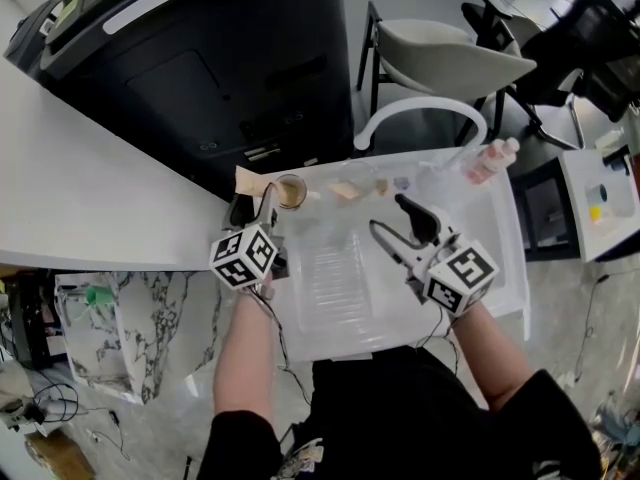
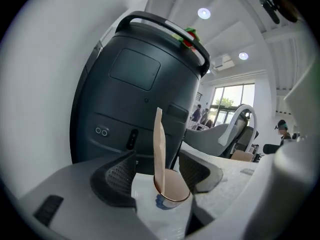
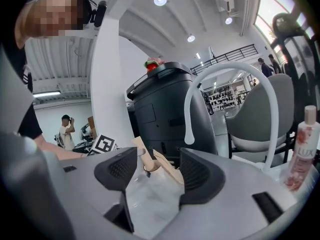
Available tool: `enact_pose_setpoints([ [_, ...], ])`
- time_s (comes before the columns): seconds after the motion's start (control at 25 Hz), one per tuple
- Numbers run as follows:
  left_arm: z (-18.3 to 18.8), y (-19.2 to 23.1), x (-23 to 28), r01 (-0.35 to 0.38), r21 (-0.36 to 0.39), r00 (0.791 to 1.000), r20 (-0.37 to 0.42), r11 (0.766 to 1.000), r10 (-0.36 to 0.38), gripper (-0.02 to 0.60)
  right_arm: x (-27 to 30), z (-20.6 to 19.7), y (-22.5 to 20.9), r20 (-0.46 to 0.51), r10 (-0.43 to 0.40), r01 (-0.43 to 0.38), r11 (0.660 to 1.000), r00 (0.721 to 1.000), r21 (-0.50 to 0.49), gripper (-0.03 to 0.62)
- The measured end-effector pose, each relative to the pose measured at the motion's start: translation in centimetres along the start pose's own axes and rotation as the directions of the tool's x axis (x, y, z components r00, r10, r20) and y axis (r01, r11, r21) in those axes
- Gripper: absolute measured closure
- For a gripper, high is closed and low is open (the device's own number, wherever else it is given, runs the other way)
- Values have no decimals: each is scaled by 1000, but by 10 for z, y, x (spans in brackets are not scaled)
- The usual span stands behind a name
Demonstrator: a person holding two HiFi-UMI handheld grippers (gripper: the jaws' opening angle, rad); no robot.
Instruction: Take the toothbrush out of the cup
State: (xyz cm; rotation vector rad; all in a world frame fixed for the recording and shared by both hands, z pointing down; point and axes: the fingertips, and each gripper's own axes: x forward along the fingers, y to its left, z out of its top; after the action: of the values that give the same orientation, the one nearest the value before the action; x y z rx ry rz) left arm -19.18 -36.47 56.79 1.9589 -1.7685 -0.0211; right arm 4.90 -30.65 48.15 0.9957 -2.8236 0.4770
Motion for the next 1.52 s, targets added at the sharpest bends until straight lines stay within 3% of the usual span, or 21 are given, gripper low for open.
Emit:
enact_pose_setpoints([
  [0.36,-5,7,18,-4,-28,1000,-5,1000,4,351,1,-7,-14,-17,-21,21,1000,1000,14,332],
  [0.52,-5,5,20,-6,-15,1000,-5,1000,6,486,2,-8,-17,-18,-26,27,999,999,19,332],
  [0.64,-4,2,21,1,-5,1000,0,1000,-1,526,2,-9,-17,-17,-30,30,999,999,23,333],
  [1.04,10,-17,12,30,62,999,26,998,-32,543,-7,-2,-13,3,-47,47,999,999,25,332],
  [1.52,69,-57,-46,92,174,982,147,980,-119,545,-13,8,8,32,-33,32,999,999,9,332],
])
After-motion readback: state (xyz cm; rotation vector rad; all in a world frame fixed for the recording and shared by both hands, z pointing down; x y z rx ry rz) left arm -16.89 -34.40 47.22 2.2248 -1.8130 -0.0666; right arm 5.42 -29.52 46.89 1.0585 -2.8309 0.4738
